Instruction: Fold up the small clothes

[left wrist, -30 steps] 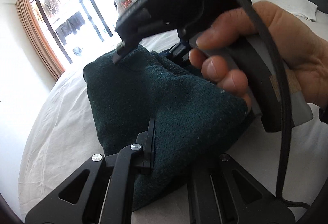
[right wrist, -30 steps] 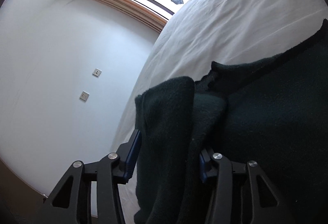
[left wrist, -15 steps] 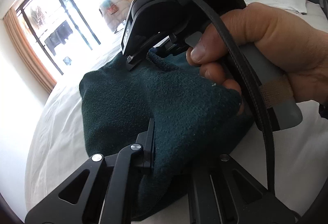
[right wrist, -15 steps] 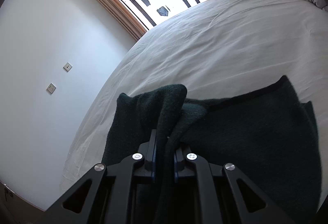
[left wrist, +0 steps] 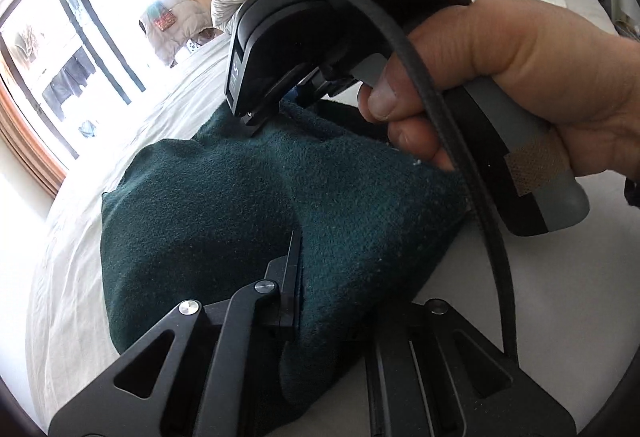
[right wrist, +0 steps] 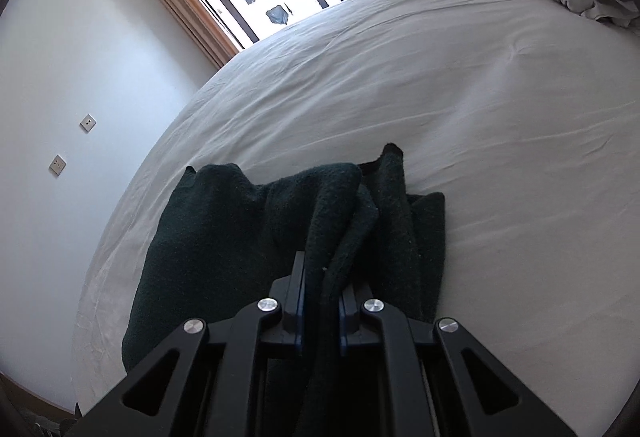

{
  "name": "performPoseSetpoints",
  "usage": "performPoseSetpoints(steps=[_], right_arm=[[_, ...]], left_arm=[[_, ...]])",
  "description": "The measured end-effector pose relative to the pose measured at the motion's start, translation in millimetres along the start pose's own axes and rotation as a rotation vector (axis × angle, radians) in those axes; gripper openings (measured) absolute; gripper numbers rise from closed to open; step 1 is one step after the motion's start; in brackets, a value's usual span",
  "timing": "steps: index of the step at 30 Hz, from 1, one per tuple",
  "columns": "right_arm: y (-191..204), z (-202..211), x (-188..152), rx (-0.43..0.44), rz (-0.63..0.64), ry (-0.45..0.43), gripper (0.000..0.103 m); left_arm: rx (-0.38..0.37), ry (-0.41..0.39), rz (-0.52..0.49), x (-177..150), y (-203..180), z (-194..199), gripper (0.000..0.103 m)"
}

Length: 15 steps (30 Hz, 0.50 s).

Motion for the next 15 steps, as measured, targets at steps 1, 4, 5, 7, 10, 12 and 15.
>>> performPoseSetpoints(steps=[1,4,5,7,10,12,15], right_arm=[[1.4,2.3,3.1,-0.005,0.017,-0.006,0.011],[10.1,9.0,13.8,-0.007,0.048,-0.031,0.011],[9.9,13.2,18.4,-0.005,0.052,-0.042,0.011],[9.0,21.0,26.2,-0.002,0.063,-0.06,0.011],[7.2,16.3,25.0,-0.017,0.064,-0.047,0.011],[-5.6,9.2,10.7,-0.052,0.072,-0.015,0.011],[-23.1,-0.1,-7.4,-0.066,0.033,-0.01,0.012]], left_arm=[[-0.002,-0.002,0.002,0.9,-1.3,1.8,0.007],[-0.002,-0.026,0.002,11.7,-1.7,9.5,0.007],[-0.001,-0.036,0.004,15.5,-0.7,11.2,0.007],[-0.005,-0.051,0.01,19.8,-0.1,16.2,0.007],[-0.012,-0.039,0.01,10.8,-1.5,14.4,0.007],[-0.015,-0.006,-0.009,-2.3,-0.8,9.2,0.007],[0.0,0.0,-0.053,-15.9,-2.7,11.3,0.01]])
Point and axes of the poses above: each gripper's, at about its wrist camera, not at the fingertips, and z roughly against the way its jaws point, y to its left, x to its top, the point moved 8 cm from there along -z, roughly the way its jaws point, and after that the axes turned 14 degrees about -y, right-handed, at the moved point
